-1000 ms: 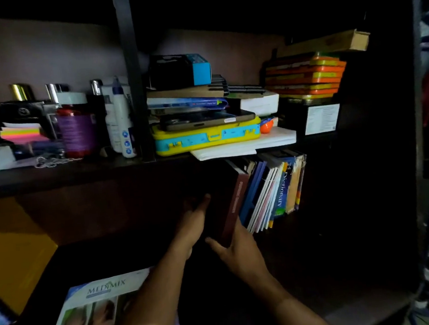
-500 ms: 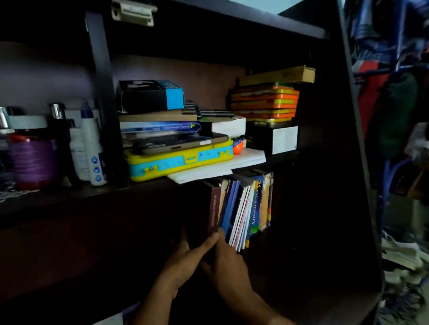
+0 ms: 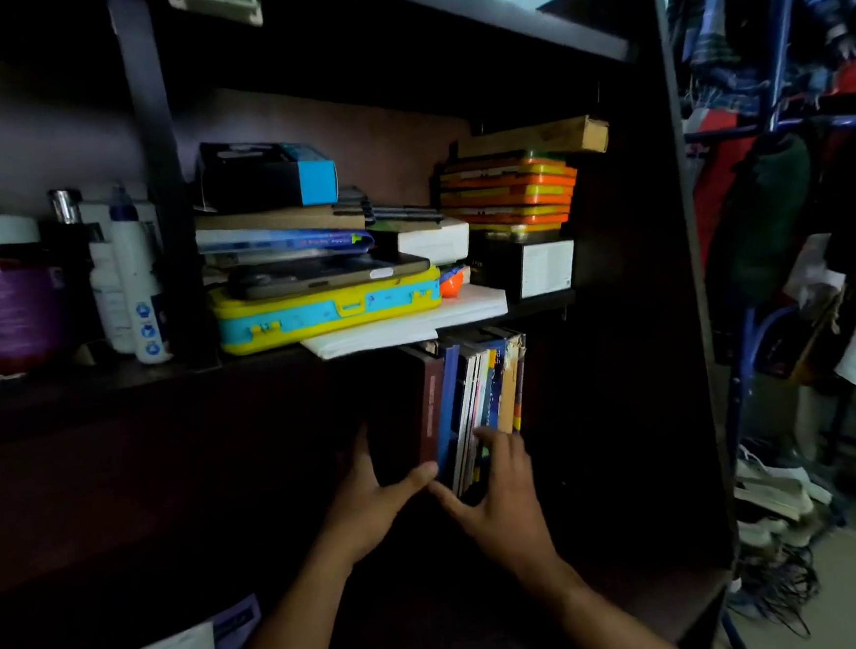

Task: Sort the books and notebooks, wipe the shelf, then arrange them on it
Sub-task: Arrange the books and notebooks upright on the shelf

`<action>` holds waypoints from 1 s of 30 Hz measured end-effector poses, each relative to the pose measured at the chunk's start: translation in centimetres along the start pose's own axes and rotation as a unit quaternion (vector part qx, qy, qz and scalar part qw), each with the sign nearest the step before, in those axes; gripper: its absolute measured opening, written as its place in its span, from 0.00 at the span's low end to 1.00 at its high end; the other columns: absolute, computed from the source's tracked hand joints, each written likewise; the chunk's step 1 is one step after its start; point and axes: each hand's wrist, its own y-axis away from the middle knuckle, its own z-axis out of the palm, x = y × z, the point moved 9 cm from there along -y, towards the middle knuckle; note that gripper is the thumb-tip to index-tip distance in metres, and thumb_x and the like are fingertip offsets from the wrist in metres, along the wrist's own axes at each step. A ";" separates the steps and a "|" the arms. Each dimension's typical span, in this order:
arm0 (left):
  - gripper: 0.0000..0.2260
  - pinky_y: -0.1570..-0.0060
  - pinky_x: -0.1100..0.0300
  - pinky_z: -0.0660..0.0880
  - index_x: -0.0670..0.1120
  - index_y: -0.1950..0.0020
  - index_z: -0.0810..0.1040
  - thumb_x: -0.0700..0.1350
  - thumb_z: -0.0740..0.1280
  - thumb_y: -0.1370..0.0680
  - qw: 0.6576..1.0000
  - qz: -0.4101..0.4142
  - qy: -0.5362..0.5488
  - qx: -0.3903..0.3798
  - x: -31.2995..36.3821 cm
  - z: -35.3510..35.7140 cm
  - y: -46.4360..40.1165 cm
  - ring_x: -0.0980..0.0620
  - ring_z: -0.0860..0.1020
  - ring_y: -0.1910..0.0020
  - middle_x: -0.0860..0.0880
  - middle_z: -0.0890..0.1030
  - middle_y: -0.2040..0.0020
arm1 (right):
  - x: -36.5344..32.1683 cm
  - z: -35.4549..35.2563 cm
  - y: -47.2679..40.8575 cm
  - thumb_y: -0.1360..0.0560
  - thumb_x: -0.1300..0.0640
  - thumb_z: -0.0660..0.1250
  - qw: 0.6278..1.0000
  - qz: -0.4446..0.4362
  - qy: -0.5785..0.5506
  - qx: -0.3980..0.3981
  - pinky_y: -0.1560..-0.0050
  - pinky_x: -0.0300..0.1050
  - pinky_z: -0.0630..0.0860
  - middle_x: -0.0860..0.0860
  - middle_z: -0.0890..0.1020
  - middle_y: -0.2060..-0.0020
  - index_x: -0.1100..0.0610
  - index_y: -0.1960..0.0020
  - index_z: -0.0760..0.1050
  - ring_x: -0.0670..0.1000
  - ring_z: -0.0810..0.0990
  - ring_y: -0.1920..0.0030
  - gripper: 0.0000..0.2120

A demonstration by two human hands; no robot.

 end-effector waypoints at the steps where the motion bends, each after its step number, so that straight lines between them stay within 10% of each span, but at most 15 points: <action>1: 0.51 0.27 0.50 0.66 0.62 0.18 0.51 0.64 0.78 0.33 0.999 0.018 -0.032 0.024 0.2 -0.4 0.0 0.49 0.64 0.23 0.50 0.59 0.19 | 0.0 0.5 0.2 0.29 0.33 0.72 1.000 0.002 0.001 -0.019 0.35 0.39 0.69 0.40 0.67 0.36 0.45 0.30 0.66 0.40 0.67 0.35 0.33; 6: 0.40 0.28 0.49 0.65 0.55 0.17 0.54 0.60 0.70 0.23 0.984 0.025 -0.154 0.091 0.6 -0.8 0.0 0.43 0.62 0.22 0.46 0.59 0.18 | -1.0 2.0 1.0 0.22 0.40 0.67 0.988 -0.006 0.071 -0.137 0.56 0.42 0.81 0.43 0.79 0.57 0.44 0.52 0.72 0.41 0.78 0.59 0.09; 11: 0.37 0.27 0.51 0.62 0.50 0.16 0.50 0.60 0.64 0.19 0.977 -0.020 -0.198 0.077 -0.2 -0.9 -0.1 0.41 0.60 0.21 0.43 0.58 0.18 | -4.9 4.4 3.2 0.17 0.44 0.60 0.938 -0.178 0.163 -0.250 0.42 0.44 0.75 0.47 0.78 0.40 0.45 0.26 0.63 0.47 0.77 0.42 0.21; 18: 0.44 0.28 0.44 0.69 0.54 0.17 0.54 0.71 0.67 0.26 0.986 -0.159 0.045 0.016 1.7 -1.8 1.0 0.43 0.66 0.24 0.51 0.60 0.19 | -5.5 4.3 3.7 0.21 0.45 0.63 0.976 -0.074 0.060 -0.198 0.50 0.51 0.80 0.46 0.83 0.50 0.46 0.40 0.75 0.49 0.82 0.50 0.11; 25: 0.13 0.49 0.54 0.76 0.49 0.38 0.77 0.54 0.65 0.17 0.976 -0.155 -0.151 -0.005 7.1 -9.7 8.4 0.49 0.82 0.49 0.47 0.81 0.44 | -10.7 7.5 11.6 0.28 0.27 0.63 0.948 0.024 -0.122 -0.293 0.61 0.45 0.77 0.45 0.83 0.67 0.48 0.57 0.79 0.43 0.81 0.64 0.24; 30: 0.26 0.46 0.53 0.77 0.49 0.34 0.77 0.64 0.71 0.26 0.878 -0.250 -0.388 0.130 2.6 -19.3 22.2 0.44 0.79 0.42 0.47 0.80 0.41 | -11.7 7.0 12.1 0.25 0.32 0.66 0.936 -0.020 -0.107 -0.334 0.57 0.45 0.77 0.42 0.82 0.63 0.44 0.56 0.78 0.45 0.81 0.59 0.16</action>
